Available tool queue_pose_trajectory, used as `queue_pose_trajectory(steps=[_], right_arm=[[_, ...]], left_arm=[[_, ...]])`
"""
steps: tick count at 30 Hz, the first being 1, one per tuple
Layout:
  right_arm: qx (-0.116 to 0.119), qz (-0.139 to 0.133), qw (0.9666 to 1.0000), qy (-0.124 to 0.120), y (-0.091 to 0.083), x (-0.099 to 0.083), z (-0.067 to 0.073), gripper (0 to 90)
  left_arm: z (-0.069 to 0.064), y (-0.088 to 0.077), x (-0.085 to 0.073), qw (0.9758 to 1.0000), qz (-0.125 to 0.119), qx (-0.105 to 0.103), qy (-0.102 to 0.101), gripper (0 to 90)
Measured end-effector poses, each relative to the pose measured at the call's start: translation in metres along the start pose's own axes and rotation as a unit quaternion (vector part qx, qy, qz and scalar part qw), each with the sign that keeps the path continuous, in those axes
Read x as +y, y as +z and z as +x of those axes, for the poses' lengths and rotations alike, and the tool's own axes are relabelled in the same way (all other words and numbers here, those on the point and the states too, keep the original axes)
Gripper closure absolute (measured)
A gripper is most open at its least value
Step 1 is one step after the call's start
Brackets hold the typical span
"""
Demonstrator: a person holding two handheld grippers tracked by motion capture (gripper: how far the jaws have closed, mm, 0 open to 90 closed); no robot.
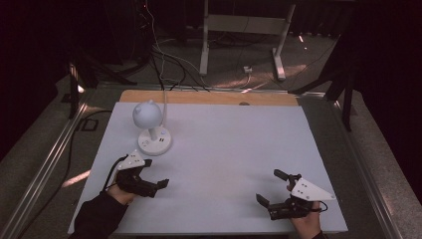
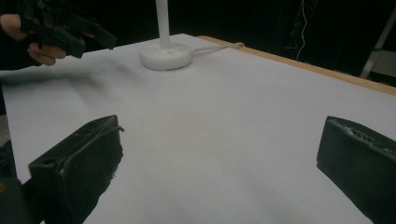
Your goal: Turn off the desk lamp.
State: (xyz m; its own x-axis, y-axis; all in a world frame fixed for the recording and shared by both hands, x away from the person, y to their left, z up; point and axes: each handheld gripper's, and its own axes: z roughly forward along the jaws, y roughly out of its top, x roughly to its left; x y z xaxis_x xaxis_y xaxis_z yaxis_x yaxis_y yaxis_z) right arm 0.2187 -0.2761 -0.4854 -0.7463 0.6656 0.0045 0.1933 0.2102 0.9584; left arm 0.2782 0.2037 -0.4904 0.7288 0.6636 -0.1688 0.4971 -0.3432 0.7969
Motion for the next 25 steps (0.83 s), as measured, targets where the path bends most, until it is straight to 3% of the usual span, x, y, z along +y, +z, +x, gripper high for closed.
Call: queue_pose_trajectory(steps=[10, 15, 25], right_arm=[[0.002, 0.002, 1.0000, 0.003, 0.000, 0.000, 0.000, 0.0], [0.002, 0.005, 1.0000, 0.003, 0.001, -0.001, 0.000, 0.0], [0.002, 0.004, 1.0000, 0.002, 0.001, 0.000, 0.000, 0.0]], left_arm=[[0.001, -0.008, -0.027, 0.9998, 0.016, -0.008, -0.006, 0.5], [0.000, -0.016, -0.037, 0.9999, 0.006, -0.013, -0.008, 0.5], [-0.002, -0.018, -0.040, 0.9996, -0.001, -0.027, -0.010, 0.5]])
